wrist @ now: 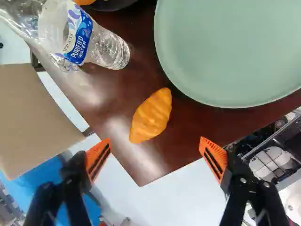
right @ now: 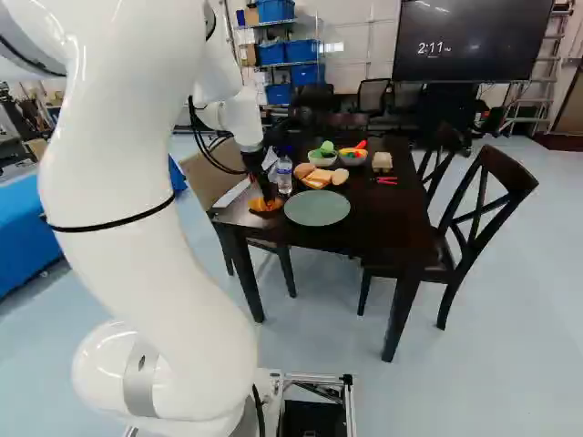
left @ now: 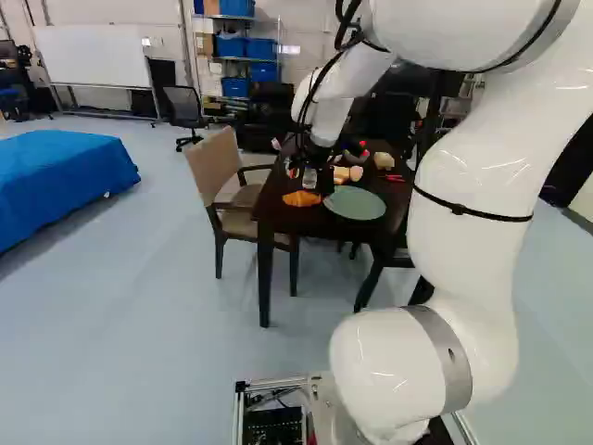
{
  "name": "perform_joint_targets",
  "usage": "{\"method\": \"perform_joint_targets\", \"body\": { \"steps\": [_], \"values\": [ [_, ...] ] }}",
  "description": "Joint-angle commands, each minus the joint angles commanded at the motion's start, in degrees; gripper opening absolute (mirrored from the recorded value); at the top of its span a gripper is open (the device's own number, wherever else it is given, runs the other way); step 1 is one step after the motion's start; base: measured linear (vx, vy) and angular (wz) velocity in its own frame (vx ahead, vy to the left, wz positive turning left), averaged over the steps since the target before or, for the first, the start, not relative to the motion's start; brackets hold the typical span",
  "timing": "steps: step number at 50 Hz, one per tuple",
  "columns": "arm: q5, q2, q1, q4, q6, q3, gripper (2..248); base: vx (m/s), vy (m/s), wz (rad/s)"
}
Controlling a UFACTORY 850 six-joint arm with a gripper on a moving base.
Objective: Move the croissant to the empty plate
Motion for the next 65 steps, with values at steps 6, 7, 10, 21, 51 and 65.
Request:
{"method": "perform_joint_targets", "body": {
  "steps": [6, 7, 10, 21, 51, 65],
  "values": [
    [0.0, 0.0, 0.0, 0.0, 0.0, 0.0, 247, 0.000, 0.000, 0.000],
    [0.0, 0.0, 0.0, 0.0, 0.0, 0.0, 247, 0.000, 0.000, 0.000],
    [0.0, 0.0, 0.0, 0.0, 0.3, 0.0, 247, 0.000, 0.000, 0.000],
    [0.0, 0.0, 0.0, 0.0, 5.6, 0.0, 247, 0.000, 0.000, 0.000],
    [0.0, 0.0, 0.0, 0.0, 23.5, 0.0, 247, 0.000, 0.000, 0.000],
    [0.0, 0.0, 0.0, 0.0, 32.0, 0.0, 247, 0.000, 0.000, 0.000]
  ]
}}
